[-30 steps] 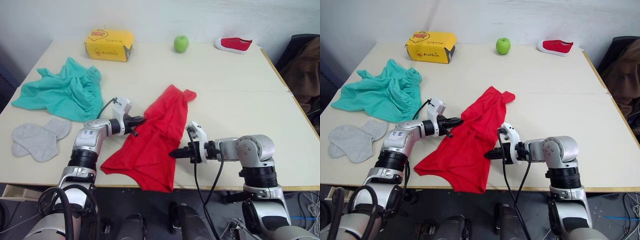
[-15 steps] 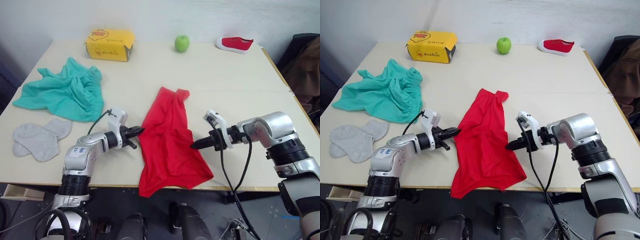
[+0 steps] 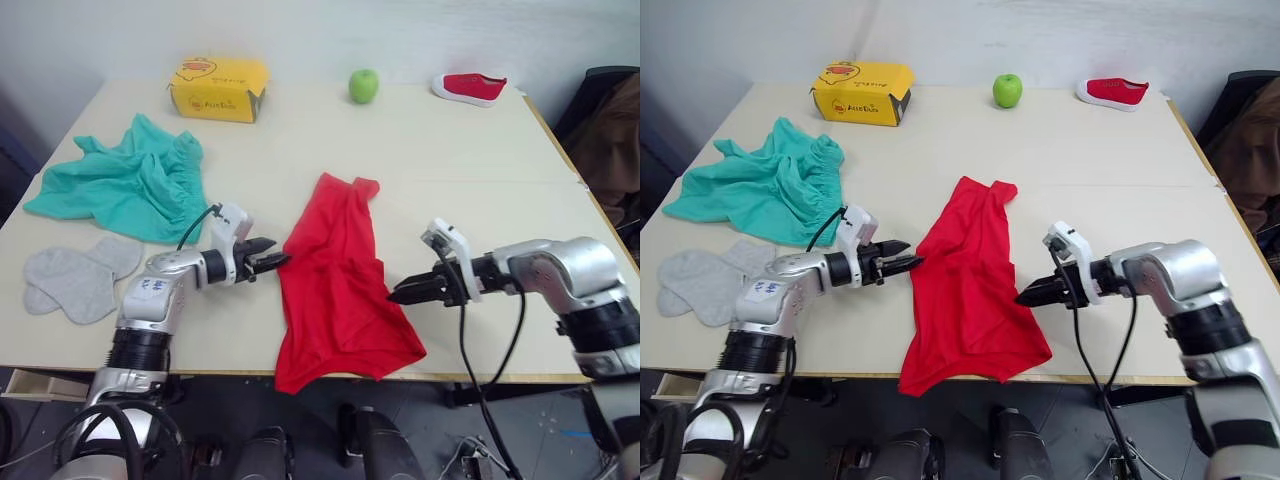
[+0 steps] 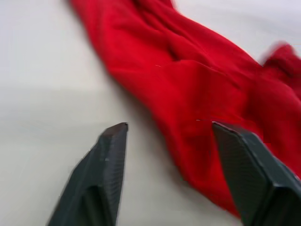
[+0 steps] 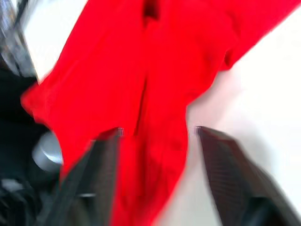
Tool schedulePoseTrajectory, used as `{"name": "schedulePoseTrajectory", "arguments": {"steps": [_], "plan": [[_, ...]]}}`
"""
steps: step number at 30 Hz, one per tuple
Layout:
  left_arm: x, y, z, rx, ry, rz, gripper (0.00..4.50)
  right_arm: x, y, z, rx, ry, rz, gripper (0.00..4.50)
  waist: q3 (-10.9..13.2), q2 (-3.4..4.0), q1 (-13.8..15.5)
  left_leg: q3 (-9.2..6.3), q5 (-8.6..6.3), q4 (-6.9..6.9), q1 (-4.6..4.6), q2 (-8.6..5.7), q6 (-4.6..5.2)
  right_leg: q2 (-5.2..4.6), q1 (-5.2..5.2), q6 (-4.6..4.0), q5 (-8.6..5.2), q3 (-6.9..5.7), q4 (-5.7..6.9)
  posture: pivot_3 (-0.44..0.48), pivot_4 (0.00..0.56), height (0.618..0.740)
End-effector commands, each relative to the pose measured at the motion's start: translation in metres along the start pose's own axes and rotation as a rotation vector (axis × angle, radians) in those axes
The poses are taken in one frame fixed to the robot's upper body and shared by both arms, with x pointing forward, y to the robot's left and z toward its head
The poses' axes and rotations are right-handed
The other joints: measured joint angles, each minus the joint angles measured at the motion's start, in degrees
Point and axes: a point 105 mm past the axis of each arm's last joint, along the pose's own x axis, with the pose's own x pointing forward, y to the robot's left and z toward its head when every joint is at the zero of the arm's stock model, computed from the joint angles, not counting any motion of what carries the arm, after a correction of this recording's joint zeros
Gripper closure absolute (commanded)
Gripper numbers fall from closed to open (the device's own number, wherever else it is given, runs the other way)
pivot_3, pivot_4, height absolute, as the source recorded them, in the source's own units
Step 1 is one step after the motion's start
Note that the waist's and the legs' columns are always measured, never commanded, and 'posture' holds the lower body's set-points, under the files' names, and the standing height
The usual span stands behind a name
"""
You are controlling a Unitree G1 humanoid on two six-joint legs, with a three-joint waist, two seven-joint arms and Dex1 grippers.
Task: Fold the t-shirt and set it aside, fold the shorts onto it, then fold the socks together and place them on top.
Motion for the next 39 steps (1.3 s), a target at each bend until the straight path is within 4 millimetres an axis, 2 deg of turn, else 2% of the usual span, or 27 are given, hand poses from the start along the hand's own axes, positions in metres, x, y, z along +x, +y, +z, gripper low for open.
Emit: {"name": "schedulePoseTrajectory", "arguments": {"steps": [1, 2, 6, 10, 13, 17, 21, 26, 28, 31, 39], "plan": [[-0.031, -0.033, -0.007, 0.354, 0.098, -0.233, 0.33, -0.024, 0.004, 0.002, -0.324, 0.001, -0.036, 0.66, 0.02, 0.04, -0.21, 0.05, -0.01, -0.16, 0.13, 0.02, -0.03, 0.04, 0.07, -0.01, -0.01, 0.05, -0.04, 0.0, 0.15, 0.74], [-0.039, -0.04, -0.013, 0.445, 0.126, -0.281, 0.07, -0.028, -0.002, -0.001, -0.416, 0.001, -0.075, 0.66, 0.02, 0.04, -0.16, 0.1, -0.01, -0.2, 0.2, 0.03, -0.03, 0.05, 0.09, -0.05, -0.03, 0.06, -0.06, 0.0, 0.15, 0.74], [-0.045, -0.049, -0.018, 0.71, 0.129, -0.354, 0.07, -0.031, -0.01, -0.022, -0.904, 0.046, -0.1, 0.66, 0.11, 0.13, 0.67, 0.13, -0.03, -0.18, 0.35, 0.01, 0.03, 0.03, 0.27, -0.08, -0.05, 0.05, -0.26, 0.0, 0.15, 0.74], [-0.041, -0.053, -0.02, 0.857, 0.091, -0.38, 0.07, -0.028, -0.008, -0.042, -1.103, 0.045, -0.034, 0.66, 0.29, 0.37, 1.05, 0.08, -0.15, -0.18, 0.88, 0.0, 0.3, 0.04, 0.96, -0.03, -0.02, -0.01, -0.38, 0.0, 0.15, 0.74], [-0.028, -0.056, -0.027, 1.003, 0.081, -0.411, 0.07, -0.02, -0.003, -0.058, -1.285, 0.061, 0.024, 0.66, 0.33, 0.44, 1.2, 0.14, -0.21, -0.23, 1.05, 0.01, 0.41, 0.04, 1.1, -0.03, -0.03, 0.03, -0.4, 0.0, 0.15, 0.74], [-0.007, -0.058, -0.03, 1.094, 0.046, -0.431, 0.07, -0.005, 0.003, -0.056, -1.364, -0.016, 0.033, 0.66, 0.33, 0.45, 1.26, 0.21, -0.15, -0.23, 1.16, 0.04, 0.31, 0.08, 1.17, -0.03, -0.02, 0.06, -0.37, 0.0, 0.15, 0.74], [0.006, -0.059, -0.033, 1.155, 0.031, -0.457, 0.07, 0.01, 0.005, -0.049, -1.391, -0.066, 0.033, 0.66, 0.33, 0.47, 1.25, 0.17, -0.27, -0.28, 1.79, 0.09, 0.53, 0.09, 1.85, -0.04, -0.03, 0.04, -0.47, 0.0, 0.15, 0.74], [0.018, -0.063, -0.039, 1.134, 0.019, -0.477, 0.07, 0.027, 0.011, -0.042, -1.393, -0.119, 0.037, 0.66, 0.26, 0.58, 1.43, 0.2, -0.27, -0.57, 2.28, 0.09, 0.54, 0.06, 2.23, -0.06, -0.04, 0.11, -0.58, 0.0, 0.15, 0.74], [0.018, -0.065, -0.044, 1.128, 0.027, -0.504, 0.46, 0.031, 0.014, -0.04, -1.391, -0.13, 0.043, 0.66, 0.25, 0.58, 1.6, 0.18, -0.26, -0.58, 2.3, 0.1, 0.54, 0.04, 2.24, -0.06, -0.04, 0.1, -0.58, 0.0, 0.15, 0.74], [0.018, -0.064, -0.048, 1.11, 0.04, -0.516, 1.3, 0.032, 0.015, -0.037, -1.377, -0.139, 0.036, 1.3, 0.25, 0.6, 1.63, 0.18, -0.26, -0.58, 2.32, 0.09, 0.55, 0.01, 2.26, -0.06, -0.05, 0.1, -0.58, 0.0, 0.15, 0.74], [0.029, -0.062, -0.052, 1.006, 0.06, -0.54, 3.93, 0.029, 0.014, -0.039, -1.343, -0.14, 0.027, 4.12, 0.26, 0.63, 1.75, 0.17, -0.24, -0.58, 2.3, 0.08, 0.57, -0.01, 2.25, -0.07, -0.05, 0.09, -0.58, 0.0, 0.15, 0.74]]}}
